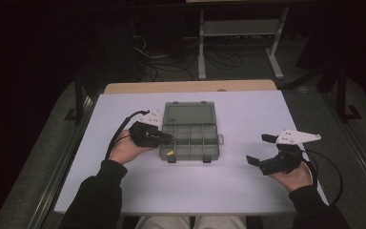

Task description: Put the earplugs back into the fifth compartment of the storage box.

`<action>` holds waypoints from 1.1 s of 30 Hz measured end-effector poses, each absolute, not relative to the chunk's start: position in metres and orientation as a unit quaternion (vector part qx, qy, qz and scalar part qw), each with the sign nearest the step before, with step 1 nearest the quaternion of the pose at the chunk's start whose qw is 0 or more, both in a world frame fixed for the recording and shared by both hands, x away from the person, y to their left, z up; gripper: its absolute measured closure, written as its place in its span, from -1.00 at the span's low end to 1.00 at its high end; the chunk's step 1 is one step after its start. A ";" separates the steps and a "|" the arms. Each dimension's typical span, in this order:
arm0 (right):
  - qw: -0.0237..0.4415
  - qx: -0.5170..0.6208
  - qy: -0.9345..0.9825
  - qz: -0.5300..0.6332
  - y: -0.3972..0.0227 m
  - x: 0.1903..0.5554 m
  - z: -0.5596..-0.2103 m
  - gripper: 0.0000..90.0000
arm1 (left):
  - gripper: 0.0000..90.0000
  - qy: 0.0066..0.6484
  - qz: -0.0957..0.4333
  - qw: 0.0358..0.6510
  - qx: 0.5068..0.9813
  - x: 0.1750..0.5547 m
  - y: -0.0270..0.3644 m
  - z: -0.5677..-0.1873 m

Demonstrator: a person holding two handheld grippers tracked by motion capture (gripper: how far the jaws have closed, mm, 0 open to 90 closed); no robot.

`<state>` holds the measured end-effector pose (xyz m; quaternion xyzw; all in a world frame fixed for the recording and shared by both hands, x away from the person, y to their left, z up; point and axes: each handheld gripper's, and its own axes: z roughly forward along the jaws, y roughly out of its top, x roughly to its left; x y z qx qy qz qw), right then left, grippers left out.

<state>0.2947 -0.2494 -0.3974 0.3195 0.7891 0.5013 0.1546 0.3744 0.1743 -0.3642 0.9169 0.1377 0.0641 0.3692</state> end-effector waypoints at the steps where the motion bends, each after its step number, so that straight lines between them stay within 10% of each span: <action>1: 0.154 0.320 0.789 0.501 -0.249 0.295 -0.398 -1.00 | 0.81 0.140 0.063 0.367 0.917 0.374 0.174 -0.366; 27: 0.152 0.320 0.792 0.498 -0.249 0.295 -0.398 -1.00 | 0.77 0.180 0.039 0.340 0.922 0.384 0.179 -0.400; 33: 0.152 0.320 0.792 0.498 -0.249 0.295 -0.398 -1.00 | 0.43 0.191 0.042 0.360 0.912 0.383 0.184 -0.397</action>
